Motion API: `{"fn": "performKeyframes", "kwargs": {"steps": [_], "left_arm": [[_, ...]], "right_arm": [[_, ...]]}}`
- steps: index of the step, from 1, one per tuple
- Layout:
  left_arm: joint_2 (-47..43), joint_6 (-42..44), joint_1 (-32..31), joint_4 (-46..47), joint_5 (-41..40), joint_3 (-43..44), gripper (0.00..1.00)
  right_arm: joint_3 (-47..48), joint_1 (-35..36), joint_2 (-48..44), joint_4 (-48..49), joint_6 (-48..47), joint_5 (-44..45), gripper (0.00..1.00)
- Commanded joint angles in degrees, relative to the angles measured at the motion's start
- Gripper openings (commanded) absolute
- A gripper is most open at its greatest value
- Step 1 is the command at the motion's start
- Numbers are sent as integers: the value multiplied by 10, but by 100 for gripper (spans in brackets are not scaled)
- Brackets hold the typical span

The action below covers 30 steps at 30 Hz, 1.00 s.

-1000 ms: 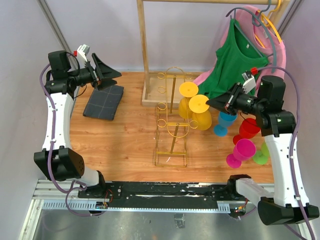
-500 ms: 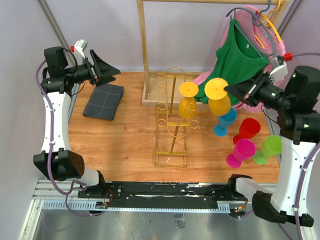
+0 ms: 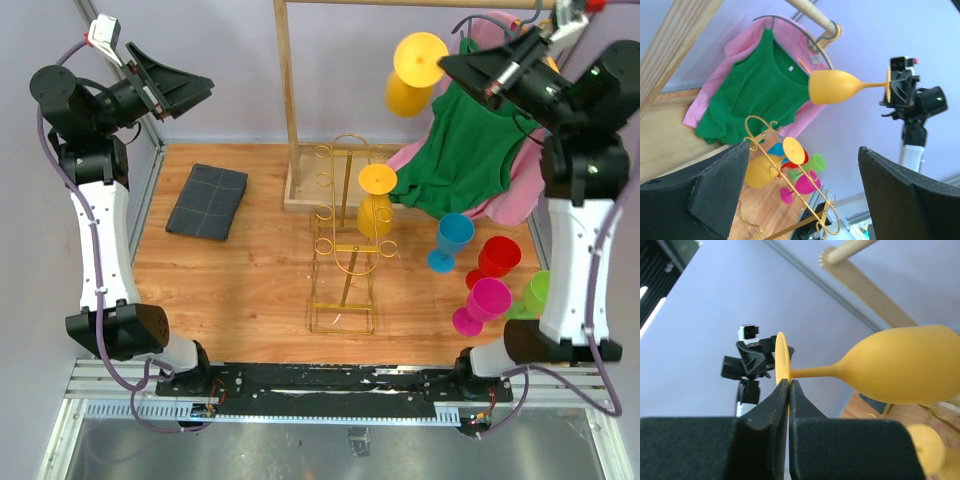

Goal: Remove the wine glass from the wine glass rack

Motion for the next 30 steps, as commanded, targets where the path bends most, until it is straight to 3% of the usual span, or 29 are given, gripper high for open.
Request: {"fn": "performKeyframes", "kwargs": {"steps": [1,7,10,14,18,30], "left_arm": [[13,-125,-1,157,-3,-12,95],[20,-155,-26,241,-6,-16,97],[16,-168,-27,293,-8,-45,97],[-3,-165,-26,333,-6,-106,96],[-29,-156,-24,365,-7,-159,96],[-91,-182,-23,448,-34,-221,98]], "right_arm": [[92,93,84,121,68,5,1],[89,213,149,246,114,30,1],[53,247,160,355,165,38,1],[-27,270,160,552,269,65,1],[-103,284,146,704,314,99,1],[-349,322,80,1012,356,176,1]]}}
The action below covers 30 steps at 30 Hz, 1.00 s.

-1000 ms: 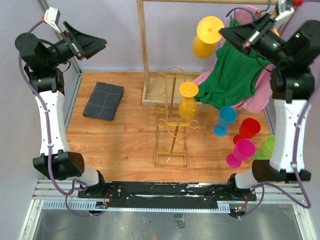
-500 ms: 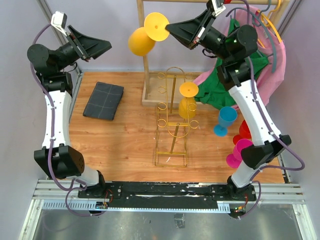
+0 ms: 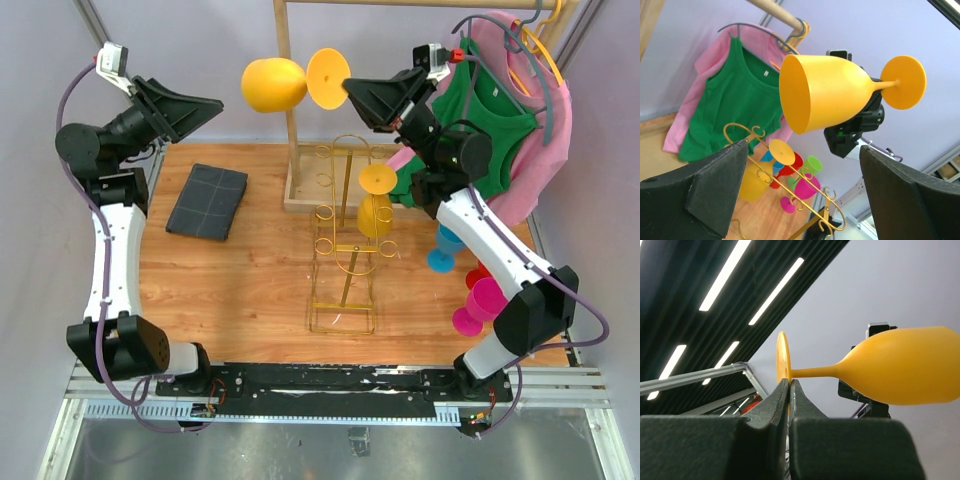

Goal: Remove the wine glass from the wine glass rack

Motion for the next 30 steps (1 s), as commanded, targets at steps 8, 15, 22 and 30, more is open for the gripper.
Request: {"fn": "performKeyframes", "kwargs": {"steps": [8,15,22,30], "left_arm": [[-85,-19,-3,93,-9,-63,98],[-120,47,-41,111,69,-52,98],[-162,111,-77,111,128,-67,99],[-208,175,-86,110,162,-115,99]], "right_arm": [[-77,52,-24,283,33,59,1],[-110,61,-38,279,61,27,1],[-184,61,-89,249,73,-12,1],[-212,62,-124,243,71,-32,1]]}}
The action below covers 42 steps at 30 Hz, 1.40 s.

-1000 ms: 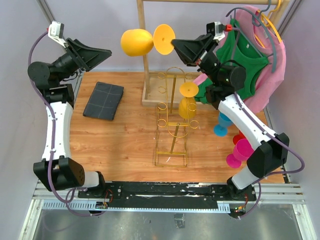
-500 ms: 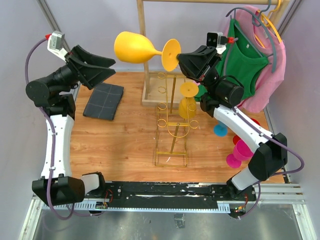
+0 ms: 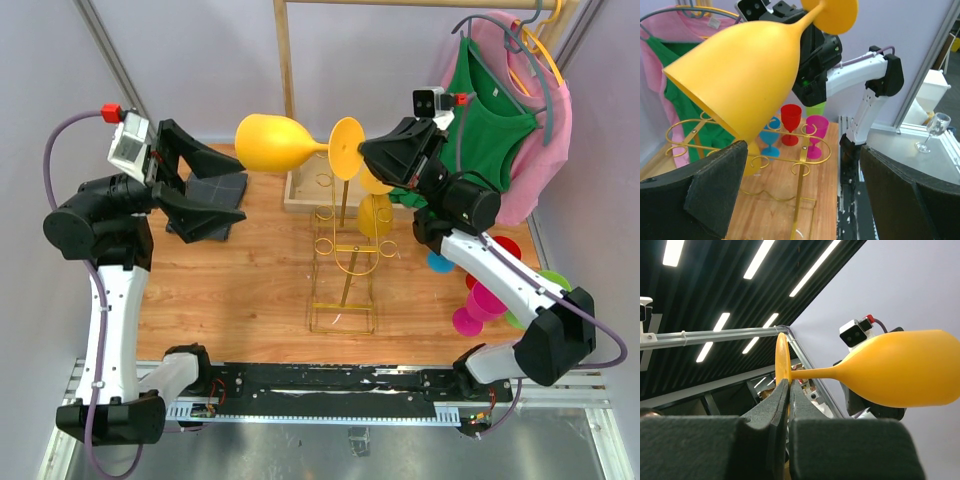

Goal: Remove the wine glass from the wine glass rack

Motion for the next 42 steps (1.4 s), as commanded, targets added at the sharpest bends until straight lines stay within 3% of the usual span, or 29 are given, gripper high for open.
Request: {"fn": "performKeyframes", "kwargs": {"steps": [1,18,25,35,39,42], "left_arm": [[-16,51,-10,13,31,-22,99],[-9,72,-74,13,-5,-5,98],[-6,47,-91,13,-42,29,83],[-13,20,-94,13,-58,52,72],[-21,14,-94,9,-59,50,59],[-25,13,-94,0,-61,50,43]], "right_arm": [[-10,8,-26,20,1,-21,1],[-8,35,-9,52,5,-40,1],[-8,35,2,69,-5,-42,1],[11,31,36,76,-12,-46,1],[28,28,54,78,-9,-42,1],[45,27,69,79,-7,-40,1]]}}
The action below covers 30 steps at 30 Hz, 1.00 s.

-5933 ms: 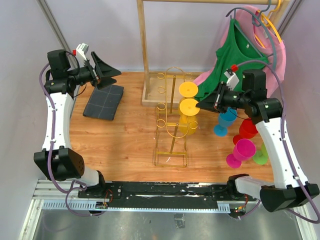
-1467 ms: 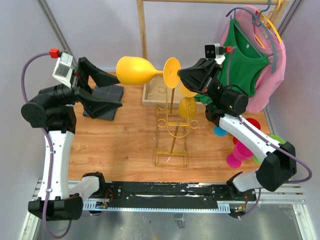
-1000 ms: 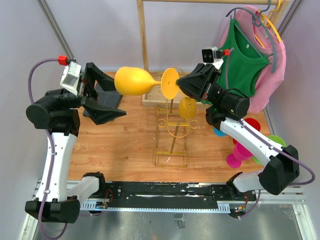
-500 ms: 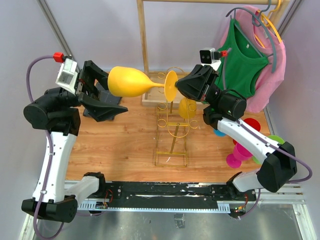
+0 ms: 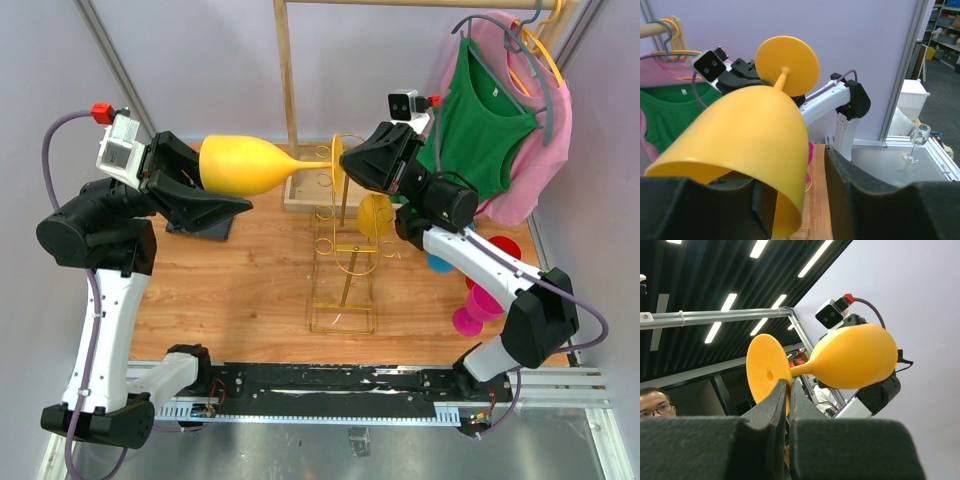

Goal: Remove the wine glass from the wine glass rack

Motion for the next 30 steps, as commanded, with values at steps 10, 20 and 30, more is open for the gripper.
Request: {"fn": "performKeyframes", "kwargs": {"steps": [10,20,30], "left_arm": [[-18,-17,-6,3,-11,30,0],[46,265,-6,-322,-61,224,0],[148,304,-5,-450,-102,344,0]], "right_arm": [[95,-10,65,19,10,-23,1],[33,-66,-64,-72,-51,-96,49],[-23,-158,-261,-437,-250,-180,69]]}}
